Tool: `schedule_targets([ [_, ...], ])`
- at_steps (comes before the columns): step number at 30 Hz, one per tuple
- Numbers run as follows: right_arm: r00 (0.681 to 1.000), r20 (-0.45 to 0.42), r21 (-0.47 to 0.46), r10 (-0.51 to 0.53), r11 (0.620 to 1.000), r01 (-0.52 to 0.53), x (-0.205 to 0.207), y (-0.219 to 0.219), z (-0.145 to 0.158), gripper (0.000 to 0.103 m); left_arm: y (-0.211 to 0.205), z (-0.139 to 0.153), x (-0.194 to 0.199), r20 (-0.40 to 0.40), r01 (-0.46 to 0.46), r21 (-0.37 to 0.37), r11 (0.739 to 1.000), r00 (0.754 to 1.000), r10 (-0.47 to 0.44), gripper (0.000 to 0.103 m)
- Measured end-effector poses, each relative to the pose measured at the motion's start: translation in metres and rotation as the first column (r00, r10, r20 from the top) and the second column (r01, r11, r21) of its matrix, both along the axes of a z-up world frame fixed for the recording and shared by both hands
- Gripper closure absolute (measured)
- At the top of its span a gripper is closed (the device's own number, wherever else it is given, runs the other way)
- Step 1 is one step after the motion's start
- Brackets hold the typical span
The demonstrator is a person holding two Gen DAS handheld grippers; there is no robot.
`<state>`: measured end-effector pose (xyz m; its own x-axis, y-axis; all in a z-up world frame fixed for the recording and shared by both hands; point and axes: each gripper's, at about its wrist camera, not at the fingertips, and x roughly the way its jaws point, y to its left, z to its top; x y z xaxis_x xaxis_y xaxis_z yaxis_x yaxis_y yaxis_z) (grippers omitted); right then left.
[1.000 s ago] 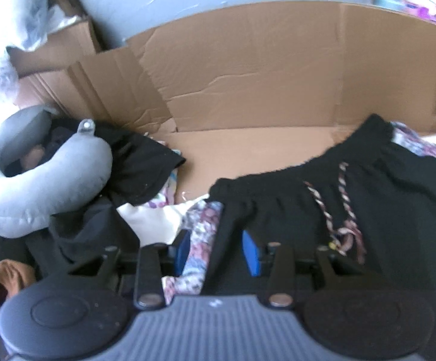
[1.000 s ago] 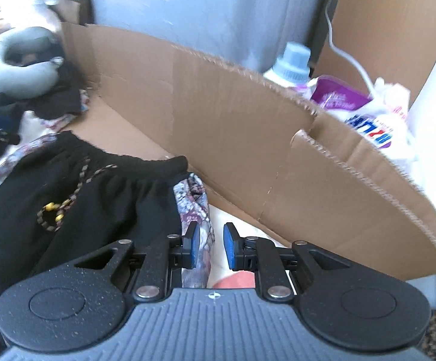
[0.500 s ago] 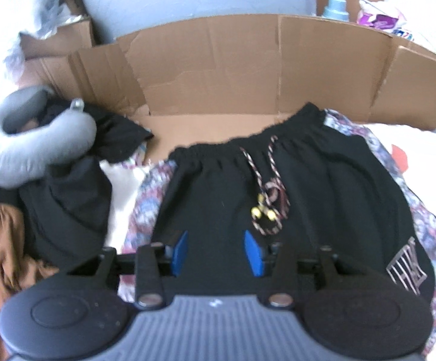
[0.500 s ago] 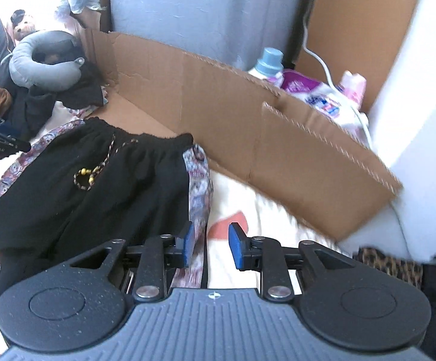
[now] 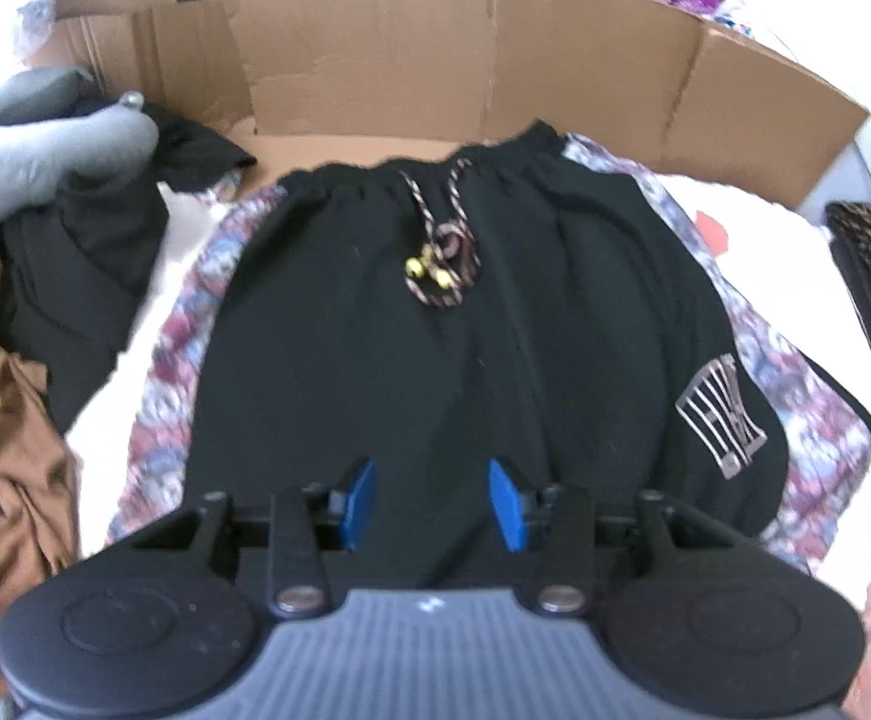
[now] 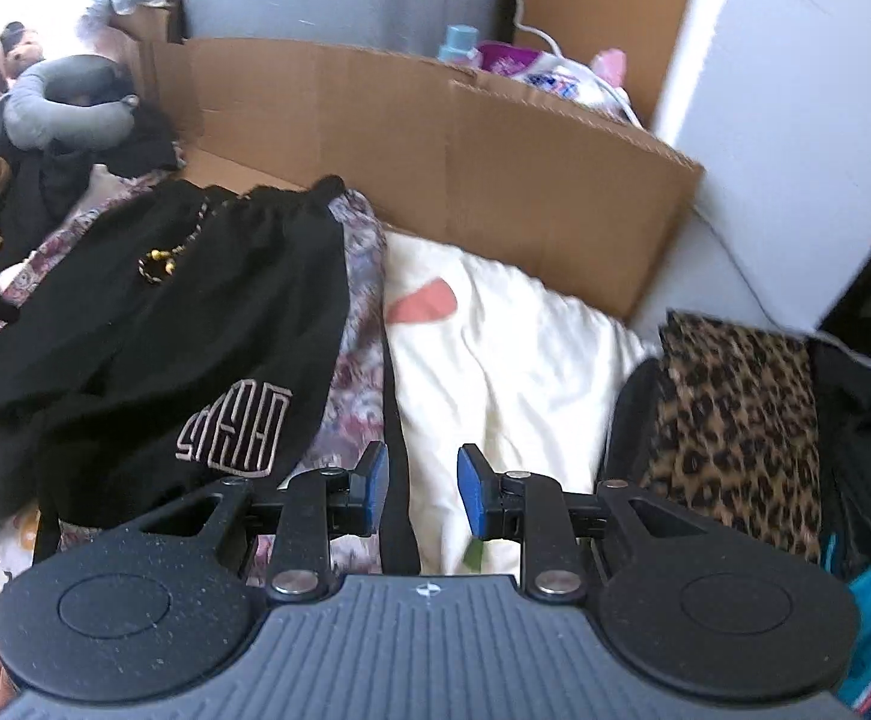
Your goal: Fold clothes
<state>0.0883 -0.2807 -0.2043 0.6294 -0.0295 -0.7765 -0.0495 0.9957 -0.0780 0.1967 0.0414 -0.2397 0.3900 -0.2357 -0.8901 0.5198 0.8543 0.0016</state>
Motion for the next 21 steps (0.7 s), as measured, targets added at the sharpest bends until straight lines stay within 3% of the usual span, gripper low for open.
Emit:
schedule_targets([
  [13,0.994,-0.094,0.058,-0.049,0.997,0.055,-0.023,-0.008,-0.061,0.068,-0.003,-0.032,-0.034,-0.157,0.056,-0.012,0.998,0.986,-0.057,0.055],
  [21,0.989,-0.150,0.049,0.004,0.999,0.003,-0.022,-0.005,-0.102,0.068,-0.007,-0.053,-0.052,-0.264,0.088,-0.063,0.994,0.959,-0.101,0.055],
])
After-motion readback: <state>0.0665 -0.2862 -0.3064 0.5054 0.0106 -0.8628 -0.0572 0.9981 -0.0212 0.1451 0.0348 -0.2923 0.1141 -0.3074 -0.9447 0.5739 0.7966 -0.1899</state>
